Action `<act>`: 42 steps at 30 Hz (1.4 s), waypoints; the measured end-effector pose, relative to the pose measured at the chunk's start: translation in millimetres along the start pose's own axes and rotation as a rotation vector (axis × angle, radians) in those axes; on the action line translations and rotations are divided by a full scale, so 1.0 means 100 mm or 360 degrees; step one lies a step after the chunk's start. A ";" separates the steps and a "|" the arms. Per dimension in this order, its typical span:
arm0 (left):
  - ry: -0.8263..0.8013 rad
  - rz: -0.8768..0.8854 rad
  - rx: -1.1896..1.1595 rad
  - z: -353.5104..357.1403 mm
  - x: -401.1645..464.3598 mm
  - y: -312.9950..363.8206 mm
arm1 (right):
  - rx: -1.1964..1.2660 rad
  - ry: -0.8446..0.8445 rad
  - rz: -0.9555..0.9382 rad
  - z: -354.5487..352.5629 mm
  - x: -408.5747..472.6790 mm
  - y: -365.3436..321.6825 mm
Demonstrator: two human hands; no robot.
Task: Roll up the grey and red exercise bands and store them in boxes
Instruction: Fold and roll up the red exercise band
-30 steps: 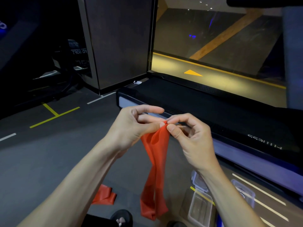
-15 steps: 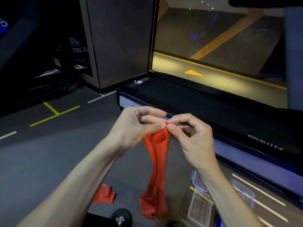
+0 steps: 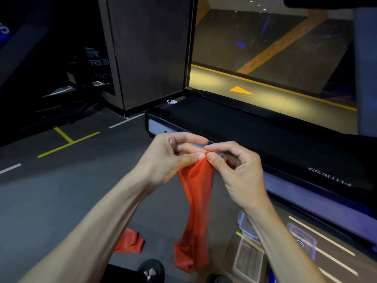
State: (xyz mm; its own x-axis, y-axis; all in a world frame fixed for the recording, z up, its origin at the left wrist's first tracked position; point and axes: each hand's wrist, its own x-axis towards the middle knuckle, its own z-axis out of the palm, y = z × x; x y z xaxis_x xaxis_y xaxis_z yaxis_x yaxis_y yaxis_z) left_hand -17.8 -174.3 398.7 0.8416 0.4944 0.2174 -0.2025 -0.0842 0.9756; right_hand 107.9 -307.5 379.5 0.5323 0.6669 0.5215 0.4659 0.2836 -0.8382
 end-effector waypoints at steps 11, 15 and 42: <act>0.0071 -0.0068 0.0103 0.09 0.05 -0.11 | -0.0193 0.0176 0.0112 0.03 0.07 0.12; 0.0121 -0.0056 0.0014 0.13 0.06 -0.12 | -0.0165 0.0276 0.0235 0.08 0.14 0.18; 0.0454 0.0033 -0.0068 0.40 0.60 -0.41 | -0.0641 0.0852 0.0339 0.19 0.68 0.72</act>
State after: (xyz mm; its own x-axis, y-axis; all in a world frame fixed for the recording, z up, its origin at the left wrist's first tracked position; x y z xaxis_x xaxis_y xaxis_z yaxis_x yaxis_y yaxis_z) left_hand 61.0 -176.3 373.1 0.6633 0.7169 0.2146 -0.2444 -0.0635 0.9676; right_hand 164.4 -228.8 352.2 0.8676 0.2195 0.4462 0.4834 -0.1616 -0.8603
